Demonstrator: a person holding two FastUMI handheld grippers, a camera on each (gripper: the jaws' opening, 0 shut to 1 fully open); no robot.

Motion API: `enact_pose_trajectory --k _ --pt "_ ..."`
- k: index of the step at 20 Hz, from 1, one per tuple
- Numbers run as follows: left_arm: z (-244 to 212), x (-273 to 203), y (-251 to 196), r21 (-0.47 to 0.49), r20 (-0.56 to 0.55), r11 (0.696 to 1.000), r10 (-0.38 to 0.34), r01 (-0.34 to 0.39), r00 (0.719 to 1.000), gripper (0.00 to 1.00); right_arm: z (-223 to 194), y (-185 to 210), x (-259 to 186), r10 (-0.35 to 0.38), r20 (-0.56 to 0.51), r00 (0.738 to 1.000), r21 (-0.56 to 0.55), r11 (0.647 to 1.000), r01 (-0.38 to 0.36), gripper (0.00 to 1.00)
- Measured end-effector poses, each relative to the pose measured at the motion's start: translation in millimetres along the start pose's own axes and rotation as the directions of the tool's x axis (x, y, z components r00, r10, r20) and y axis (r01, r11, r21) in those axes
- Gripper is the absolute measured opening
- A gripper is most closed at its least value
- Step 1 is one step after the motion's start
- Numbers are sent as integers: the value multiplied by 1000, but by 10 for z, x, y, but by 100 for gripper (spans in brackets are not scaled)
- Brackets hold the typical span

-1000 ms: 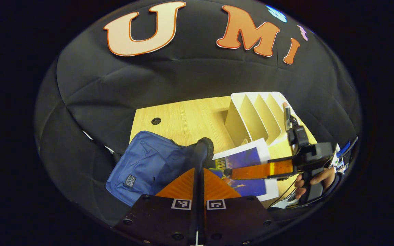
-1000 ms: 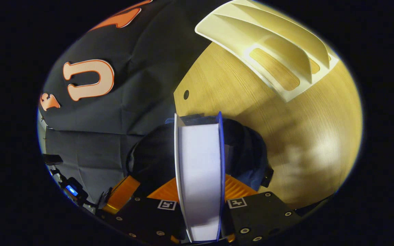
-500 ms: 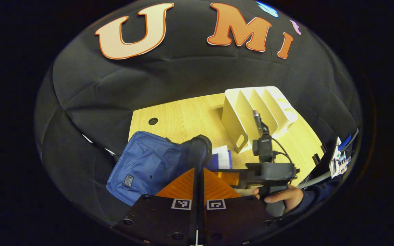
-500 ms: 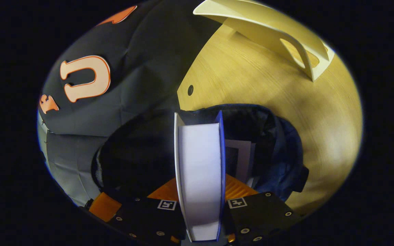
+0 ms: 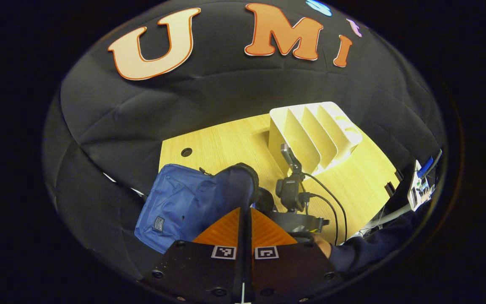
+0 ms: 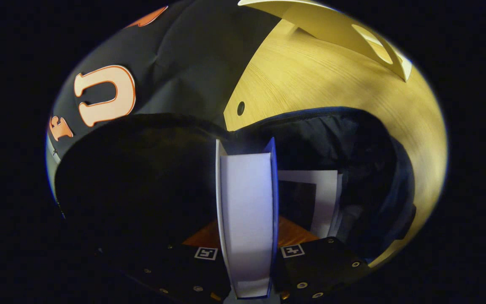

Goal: Open the schoolbag, grab two books from the bookshelf and put them into the schoolbag.

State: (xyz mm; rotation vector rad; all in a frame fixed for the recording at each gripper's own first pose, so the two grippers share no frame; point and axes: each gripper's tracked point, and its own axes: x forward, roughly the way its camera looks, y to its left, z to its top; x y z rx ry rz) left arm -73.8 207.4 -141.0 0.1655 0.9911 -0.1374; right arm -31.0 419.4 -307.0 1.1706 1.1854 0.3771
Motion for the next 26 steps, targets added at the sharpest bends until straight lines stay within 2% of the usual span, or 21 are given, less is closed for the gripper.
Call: enact_pose_trajectory --k 3,6,7,8,10,12,13,14,15,16,18,20,24,26 --pt "19 6 -1 11 0 1000 6 -6 1000 2 2 8 149 21 6 1000 8 1000 -21 39" --pt "37 13 42 -5 8 1000 13 -13 1000 2 -75 8 202 22 -31 999 49 999 -20 40" --pt "56 15 61 -6 15 1000 20 -19 1000 2 -76 22 193 13 -40 999 63 998 -11 50" --pt "59 9 90 -5 21 1000 27 -27 999 2 -85 43 200 4 -51 999 62 998 -1 42" --pt "77 9 124 -5 27 999 36 -35 999 2 -172 -2 166 -35 -102 994 15 999 37 45" --pt "72 24 146 -19 31 999 37 -36 999 2 -186 -106 107 -103 -118 988 -25 995 101 54" --pt "71 34 157 -27 35 999 37 -36 999 2 -194 -179 72 -141 -131 981 -60 989 134 42" --pt "58 36 181 -34 36 999 41 -39 999 2 -246 -262 -19 -190 -165 968 -98 980 175 84" --pt "45 40 211 -43 38 998 46 -44 998 2 -296 -295 -81 -220 -197 955 -129 972 197 55" --pt "57 33 232 -55 44 997 48 -45 998 2 -338 -325 -137 -245 -220 944 -163 964 212 84" --pt "68 24 247 -74 54 996 48 -44 997 2 -482 -292 -209 -250 -295 922 -250 952 178 95" --pt "59 26 258 -86 58 995 51 -46 997 2 -530 -370 -330 -287 -325 901 -329 928 177 97" --pt "33 29 227 -114 62 992 61 -54 996 2 -397 -373 -558 -324 -288 901 -432 884 179 95" --pt "15 42 211 -128 62 990 67 -59 996 2 -261 -334 -715 -315 -264 912 -448 877 173 95"
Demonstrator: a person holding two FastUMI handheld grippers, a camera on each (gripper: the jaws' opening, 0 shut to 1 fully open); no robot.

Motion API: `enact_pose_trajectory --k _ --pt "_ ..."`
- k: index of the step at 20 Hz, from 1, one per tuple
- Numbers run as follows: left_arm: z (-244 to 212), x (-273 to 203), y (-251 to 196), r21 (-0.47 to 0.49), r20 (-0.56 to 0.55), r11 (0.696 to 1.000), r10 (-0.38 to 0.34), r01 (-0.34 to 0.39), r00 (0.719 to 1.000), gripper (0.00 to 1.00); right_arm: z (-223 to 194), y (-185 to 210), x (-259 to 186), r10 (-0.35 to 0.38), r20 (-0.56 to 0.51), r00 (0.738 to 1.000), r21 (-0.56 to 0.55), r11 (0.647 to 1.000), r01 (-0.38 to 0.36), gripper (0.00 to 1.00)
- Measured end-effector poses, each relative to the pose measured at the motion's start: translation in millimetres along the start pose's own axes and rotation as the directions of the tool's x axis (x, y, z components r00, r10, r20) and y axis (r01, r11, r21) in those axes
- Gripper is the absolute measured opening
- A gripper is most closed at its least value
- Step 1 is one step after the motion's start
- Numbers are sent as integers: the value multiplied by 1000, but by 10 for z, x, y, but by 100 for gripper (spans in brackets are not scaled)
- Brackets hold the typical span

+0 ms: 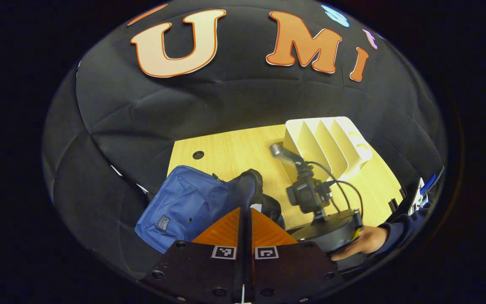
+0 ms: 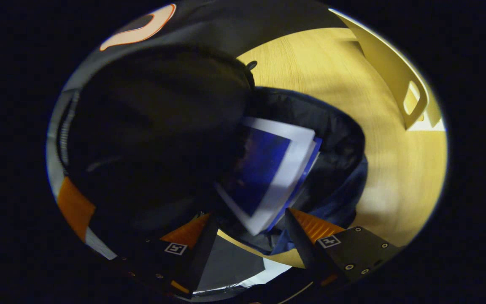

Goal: Open the schoolbag, grab two books from the bookshelf and put them into the schoolbag.

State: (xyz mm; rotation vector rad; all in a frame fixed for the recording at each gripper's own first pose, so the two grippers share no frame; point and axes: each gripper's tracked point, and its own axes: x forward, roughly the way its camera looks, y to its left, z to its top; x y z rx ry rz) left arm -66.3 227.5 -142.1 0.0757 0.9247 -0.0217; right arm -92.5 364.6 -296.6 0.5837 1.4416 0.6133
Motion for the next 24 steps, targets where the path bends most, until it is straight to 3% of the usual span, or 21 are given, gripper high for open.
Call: enact_pose_trajectory --k 4,8,11,14,16,17,20,22,24 --pt "-84 70 -81 -26 -10 999 17 -18 1000 2 215 -24 -459 38 80 996 -34 999 -36 96" --pt "-209 194 -276 -82 -36 996 32 -35 999 2 406 -213 -922 -1 181 983 -108 994 21 96" --pt "-278 259 -551 -116 -55 993 10 -16 998 14 615 -346 -1276 -4 264 965 -87 996 28 96" --pt "-165 314 -788 -105 -18 994 21 -23 1000 21 787 -611 -1609 -49 345 937 -95 992 88 96" --pt "-92 322 -993 -102 1 995 7 -7 1000 40 845 -727 -1875 -60 392 918 -84 991 100 96" --pt "-51 331 -1084 -102 11 995 4 -2 1000 58 887 -803 -2010 -70 418 906 -76 991 112 96" --pt "90 358 -1295 -120 68 993 1 7 998 72 1018 -1034 -2383 -108 505 857 -78 982 170 96" --pt "287 327 -1409 -150 145 989 8 14 989 88 1134 -1157 -2643 -135 575 807 -87 971 224 96" --pt "493 257 -1507 -167 237 986 28 13 971 95 1251 -1235 -2886 -147 645 750 -100 957 273 97"
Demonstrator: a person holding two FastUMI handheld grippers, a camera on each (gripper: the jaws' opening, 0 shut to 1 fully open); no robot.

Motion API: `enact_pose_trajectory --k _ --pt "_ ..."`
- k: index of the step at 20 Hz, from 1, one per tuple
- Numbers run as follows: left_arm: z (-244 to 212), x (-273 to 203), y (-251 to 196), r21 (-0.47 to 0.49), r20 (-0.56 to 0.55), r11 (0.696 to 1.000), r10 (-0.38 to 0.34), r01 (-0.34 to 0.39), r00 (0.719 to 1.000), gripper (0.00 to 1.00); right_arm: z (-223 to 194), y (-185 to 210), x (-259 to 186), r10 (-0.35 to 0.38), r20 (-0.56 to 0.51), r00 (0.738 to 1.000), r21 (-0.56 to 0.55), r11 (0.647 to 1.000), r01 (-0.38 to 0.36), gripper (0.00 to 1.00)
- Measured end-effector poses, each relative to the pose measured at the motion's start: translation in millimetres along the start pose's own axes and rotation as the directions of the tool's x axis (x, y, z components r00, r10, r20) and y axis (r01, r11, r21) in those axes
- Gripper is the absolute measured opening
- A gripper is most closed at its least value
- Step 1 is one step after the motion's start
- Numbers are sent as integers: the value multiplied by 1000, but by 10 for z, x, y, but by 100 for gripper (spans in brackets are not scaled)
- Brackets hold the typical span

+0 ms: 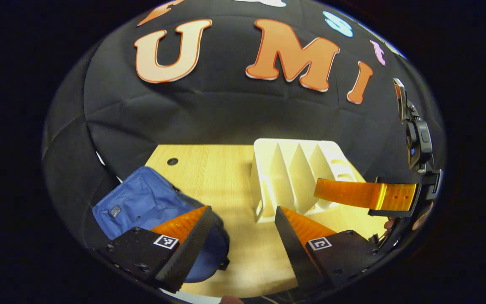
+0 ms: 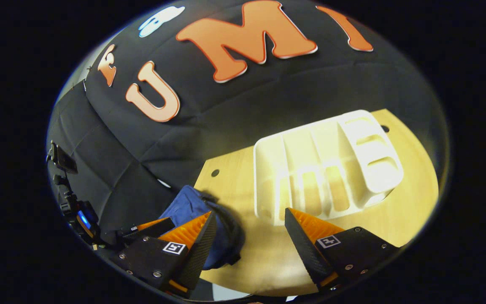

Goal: Open the schoolbag, grab two books from the bookshelf and put them into the schoolbag.

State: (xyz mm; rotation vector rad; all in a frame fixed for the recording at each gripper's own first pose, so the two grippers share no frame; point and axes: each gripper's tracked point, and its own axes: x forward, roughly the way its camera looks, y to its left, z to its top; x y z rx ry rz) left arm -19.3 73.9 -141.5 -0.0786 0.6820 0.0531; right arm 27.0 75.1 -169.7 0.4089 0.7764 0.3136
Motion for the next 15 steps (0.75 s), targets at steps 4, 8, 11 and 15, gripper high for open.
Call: enact_pose_trajectory --k 4,8,11,15 --pt "387 -93 -157 40 190 998 44 -53 981 96 372 -246 -202 -48 158 986 -66 996 59 97" --pt "686 -205 -315 46 318 997 48 -66 947 96 652 -373 -413 -82 279 957 -111 987 117 97" --pt "906 -329 -410 47 412 997 31 -55 911 96 857 -384 -573 -86 381 921 -162 974 158 96" --pt "1255 -652 -419 37 572 995 54 -92 818 94 1202 -373 -870 -96 548 831 -237 935 264 100"
